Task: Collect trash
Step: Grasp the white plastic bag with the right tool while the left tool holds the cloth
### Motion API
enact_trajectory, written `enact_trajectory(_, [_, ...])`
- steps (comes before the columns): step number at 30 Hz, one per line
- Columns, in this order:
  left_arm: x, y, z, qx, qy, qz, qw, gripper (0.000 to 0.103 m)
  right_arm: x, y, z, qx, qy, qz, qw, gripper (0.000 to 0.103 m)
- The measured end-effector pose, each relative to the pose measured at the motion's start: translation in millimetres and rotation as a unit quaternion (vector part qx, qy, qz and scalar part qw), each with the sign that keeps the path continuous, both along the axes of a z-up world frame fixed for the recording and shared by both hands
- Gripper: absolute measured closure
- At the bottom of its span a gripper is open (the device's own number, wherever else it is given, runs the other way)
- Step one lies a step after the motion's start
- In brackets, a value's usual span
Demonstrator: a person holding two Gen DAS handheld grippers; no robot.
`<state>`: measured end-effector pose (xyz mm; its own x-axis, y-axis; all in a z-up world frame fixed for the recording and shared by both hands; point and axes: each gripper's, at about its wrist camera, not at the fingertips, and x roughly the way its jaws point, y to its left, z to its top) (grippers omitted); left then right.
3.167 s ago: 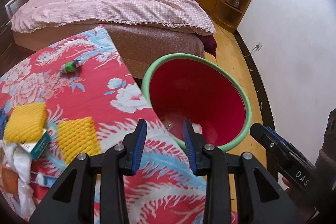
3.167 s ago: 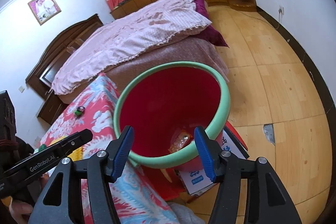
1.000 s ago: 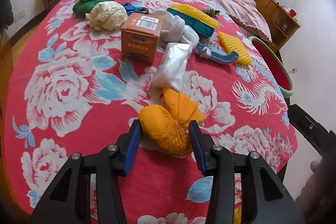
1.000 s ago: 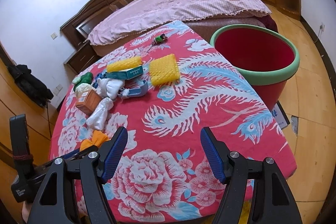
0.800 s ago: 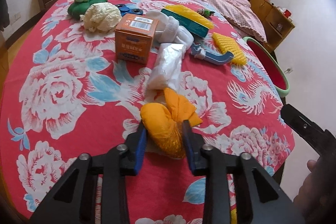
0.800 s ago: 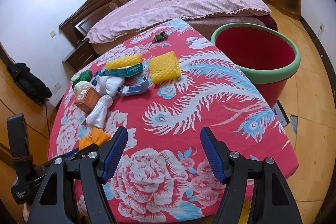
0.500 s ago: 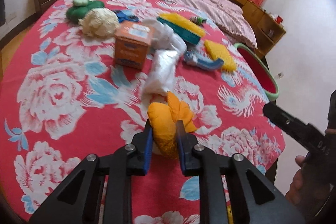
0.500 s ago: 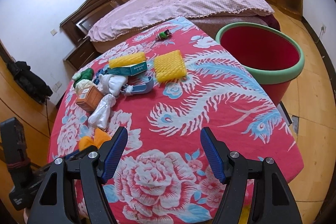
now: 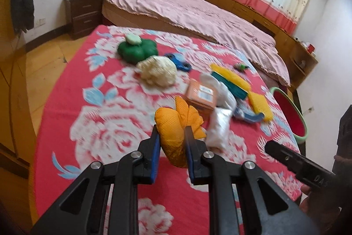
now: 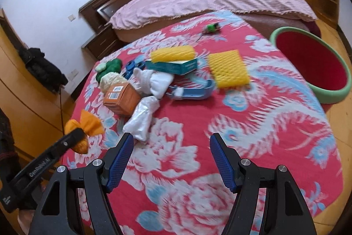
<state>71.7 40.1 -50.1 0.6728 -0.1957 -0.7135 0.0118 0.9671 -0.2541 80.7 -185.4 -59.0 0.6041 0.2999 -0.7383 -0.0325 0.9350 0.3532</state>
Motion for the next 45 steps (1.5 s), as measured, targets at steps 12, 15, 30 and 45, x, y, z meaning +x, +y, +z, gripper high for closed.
enact_trajectory(12, [8, 22, -15, -0.015, 0.015, 0.038, 0.9991, 0.083, 41, 53, -27, -0.039, 0.026, 0.046, 0.998, 0.030])
enact_trajectory(15, [7, 29, -18, -0.019, 0.015, 0.049, 0.9985, 0.083, 46, 60, -32, -0.046, 0.030, 0.049, 0.997, 0.030])
enact_trajectory(30, [1, 29, -16, -0.030, 0.012, 0.046, 0.9984, 0.083, 45, 61, -37, -0.019, 0.030, 0.065, 0.997, 0.068])
enact_trajectory(45, [-6, 14, -4, -0.030, 0.005, 0.027, 0.9992, 0.083, 11, 19, -20, 0.015, -0.001, 0.044, 0.999, 0.073])
